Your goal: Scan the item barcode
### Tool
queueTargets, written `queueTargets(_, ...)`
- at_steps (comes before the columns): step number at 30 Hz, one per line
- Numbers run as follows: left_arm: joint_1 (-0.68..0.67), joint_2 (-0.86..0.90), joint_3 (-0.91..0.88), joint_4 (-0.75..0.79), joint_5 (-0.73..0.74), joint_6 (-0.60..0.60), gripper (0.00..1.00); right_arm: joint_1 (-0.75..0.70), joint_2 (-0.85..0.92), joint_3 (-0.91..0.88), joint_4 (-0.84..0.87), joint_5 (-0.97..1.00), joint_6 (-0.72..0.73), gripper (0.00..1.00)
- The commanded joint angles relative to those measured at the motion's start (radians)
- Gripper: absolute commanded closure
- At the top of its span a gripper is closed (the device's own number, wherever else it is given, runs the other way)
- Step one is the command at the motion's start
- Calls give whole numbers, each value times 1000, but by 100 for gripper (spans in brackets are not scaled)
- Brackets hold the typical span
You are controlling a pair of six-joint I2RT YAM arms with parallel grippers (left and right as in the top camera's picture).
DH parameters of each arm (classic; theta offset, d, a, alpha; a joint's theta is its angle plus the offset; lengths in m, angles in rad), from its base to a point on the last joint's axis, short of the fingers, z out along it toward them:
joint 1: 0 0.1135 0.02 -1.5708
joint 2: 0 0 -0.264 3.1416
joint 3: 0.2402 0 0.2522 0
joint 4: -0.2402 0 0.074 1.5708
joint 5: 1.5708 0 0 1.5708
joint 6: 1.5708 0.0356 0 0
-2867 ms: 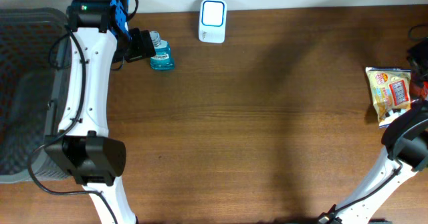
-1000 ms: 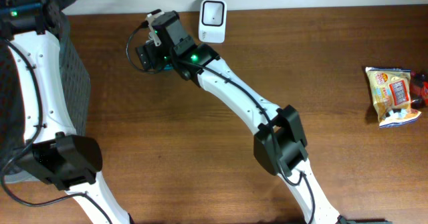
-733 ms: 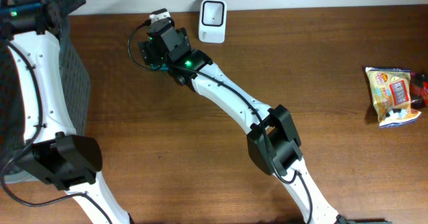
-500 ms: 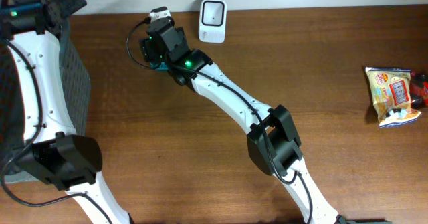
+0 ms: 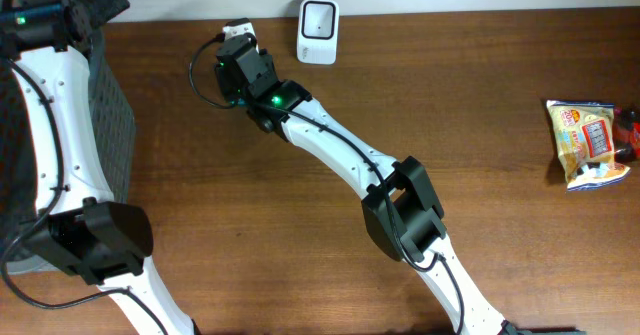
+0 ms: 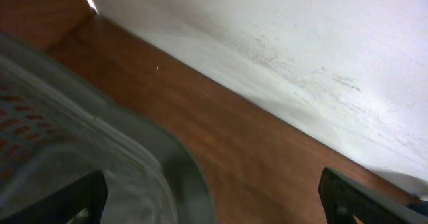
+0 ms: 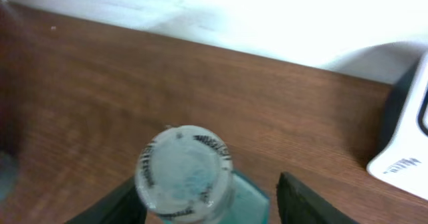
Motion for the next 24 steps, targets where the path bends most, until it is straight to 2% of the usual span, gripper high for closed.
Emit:
queueTargets(1,4,-3,19,-2,7,-5,1,8,9,-1,-19,102,-12,44)
queueTargets(7,5,-3,19,-2,7,-5,1,8,-31,13,-68,220,-37,45)
queueTargets(9,4,-3,19,-2,7,-5,1,2,-51,13,-77,229,-45,52)
queueTargets(12,3,-3,19,-2,7,-5,1,-13,-58,13,-91,229,-44,58)
queueTargets(17,8,-3,19,-2,7,-5,1,-31,-65,14,-115,229,-44,58)
queueTargets(21,7,-3,19,-2,7,-5,1,-29,-80,39,-148,174,-44,36)
queueTargets(24,9,-3,19,-2,7,-5,1,-31,-81,39,-149,98,-13,32)
